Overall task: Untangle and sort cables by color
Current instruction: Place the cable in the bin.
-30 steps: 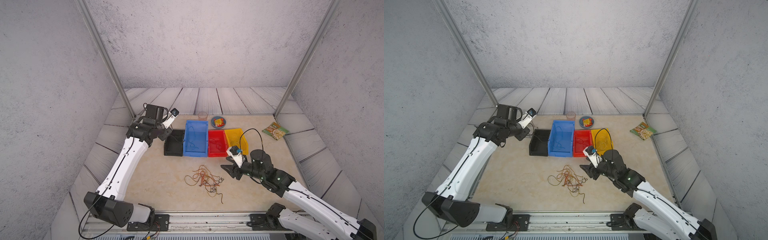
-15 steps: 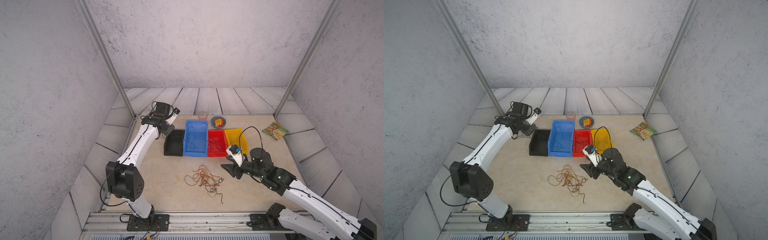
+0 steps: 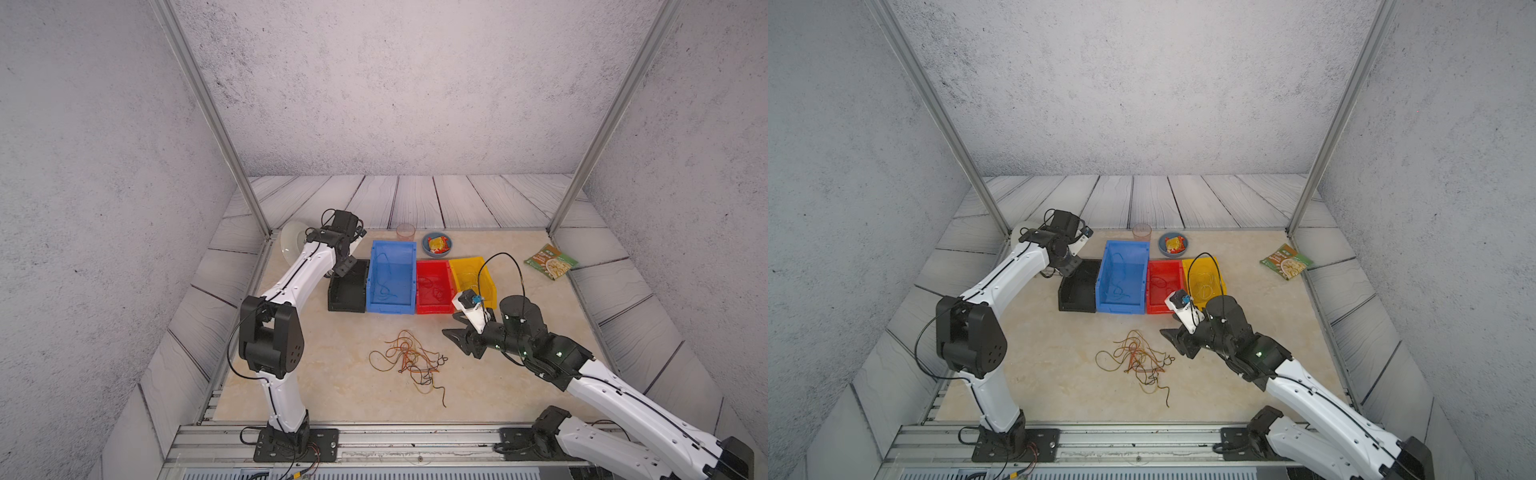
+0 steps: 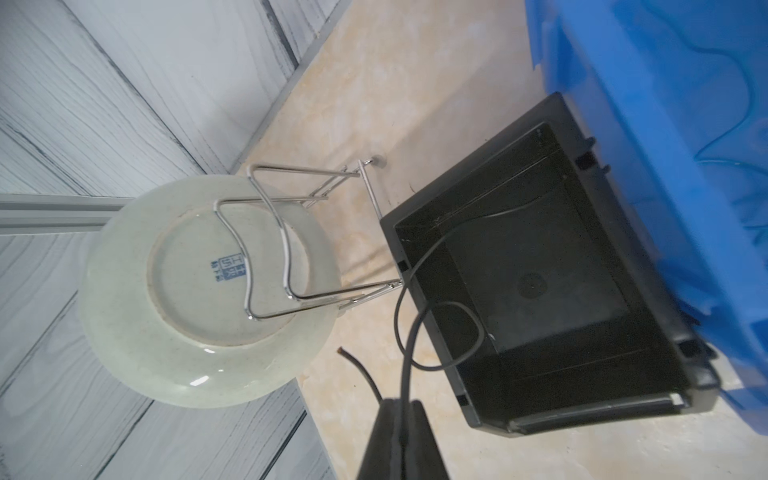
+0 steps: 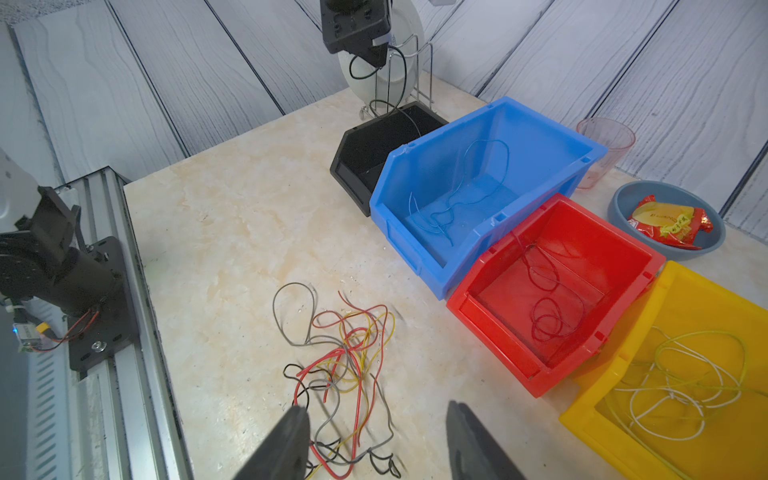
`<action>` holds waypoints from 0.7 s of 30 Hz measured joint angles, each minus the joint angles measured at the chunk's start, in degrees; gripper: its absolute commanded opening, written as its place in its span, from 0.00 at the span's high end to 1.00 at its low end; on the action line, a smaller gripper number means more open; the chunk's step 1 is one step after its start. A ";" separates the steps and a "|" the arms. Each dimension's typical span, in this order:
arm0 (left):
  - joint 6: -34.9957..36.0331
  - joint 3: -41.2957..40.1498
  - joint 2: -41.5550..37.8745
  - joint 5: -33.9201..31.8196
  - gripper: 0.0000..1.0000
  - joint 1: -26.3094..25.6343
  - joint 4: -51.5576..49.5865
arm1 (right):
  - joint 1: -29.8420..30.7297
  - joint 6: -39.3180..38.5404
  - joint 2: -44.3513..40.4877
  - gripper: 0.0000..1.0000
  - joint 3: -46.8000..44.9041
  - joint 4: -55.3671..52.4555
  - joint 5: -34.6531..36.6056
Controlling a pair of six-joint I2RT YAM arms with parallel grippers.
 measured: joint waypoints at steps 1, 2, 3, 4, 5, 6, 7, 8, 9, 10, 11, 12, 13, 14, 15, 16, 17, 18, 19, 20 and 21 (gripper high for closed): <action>-0.44 0.00 0.00 0.24 1.00 -0.55 0.07 | 0.00 0.00 0.04 0.43 0.00 0.00 0.00; -0.90 0.00 0.11 0.52 1.00 -1.03 0.04 | 0.00 -0.04 0.13 0.43 0.02 0.00 -0.02; -1.29 0.00 0.26 0.85 1.00 -1.40 0.07 | 0.00 -0.07 0.22 0.43 0.07 -0.02 -0.02; -1.81 0.00 0.55 1.38 1.00 -1.75 0.09 | 0.00 -0.13 0.35 0.43 0.11 -0.07 -0.04; -2.36 0.00 1.01 2.10 1.00 -2.03 0.09 | 0.00 -0.15 0.39 0.43 0.20 -0.17 -0.04; -2.91 0.00 1.55 2.84 1.00 -2.19 0.09 | 0.00 -0.15 0.39 0.43 0.22 -0.33 -0.04; -3.48 -0.02 2.25 3.65 1.00 -2.21 0.09 | 0.00 -0.15 0.37 0.43 0.22 -0.48 -0.07; -3.98 -0.13 2.84 4.35 1.00 -2.21 0.15 | 0.00 -0.15 0.37 0.43 0.24 -0.68 -0.04; -4.44 -0.44 3.37 5.14 1.00 -2.21 0.26 | 0.00 -0.15 0.37 0.43 0.24 -0.92 -0.04; -4.76 -1.14 3.74 6.01 1.00 -2.19 0.57 | 0.00 -0.15 0.35 0.43 0.24 -1.16 -0.04; -5.11 -1.92 3.96 6.91 1.00 -2.14 0.94 | 0.00 -0.15 0.31 0.43 0.24 -1.27 -0.02; -5.31 -2.58 4.11 7.45 1.00 -2.14 1.25 | 0.00 -0.15 0.24 0.43 0.24 -1.38 -0.02; -5.53 -3.19 4.31 8.13 1.00 -2.14 1.64 | 0.00 -0.15 0.13 0.43 0.24 -1.49 0.00; -5.60 -3.63 4.48 8.50 1.00 -2.14 2.05 | 0.00 -0.15 0.02 0.43 0.24 -1.62 0.00; -5.66 -3.93 4.66 8.76 1.00 -2.12 2.38 | 0.00 -0.13 -0.07 0.43 0.24 -1.73 0.00; -5.68 -4.28 4.90 9.03 1.00 -2.01 2.93 | -0.02 -0.13 -0.09 0.43 0.24 -1.84 0.00; -5.68 -4.50 5.16 9.16 0.94 -1.97 3.32 | 0.00 -0.11 -0.09 0.43 0.28 -1.97 -0.02; -5.68 -4.57 5.42 9.31 0.87 -1.95 3.50 | 0.00 -0.09 -0.09 0.43 0.33 -2.19 0.00; -5.68 -4.66 5.73 9.46 0.79 -1.92 3.63 | 0.00 0.04 -0.09 0.43 0.35 -2.36 -0.02; -5.64 -4.74 5.81 9.66 0.75 -1.92 3.69 | -0.02 0.09 -0.04 0.43 0.46 -2.64 0.00; -5.79 -5.03 5.81 9.84 0.69 -1.88 3.87 | 0.00 0.20 0.11 0.43 0.68 -2.99 0.04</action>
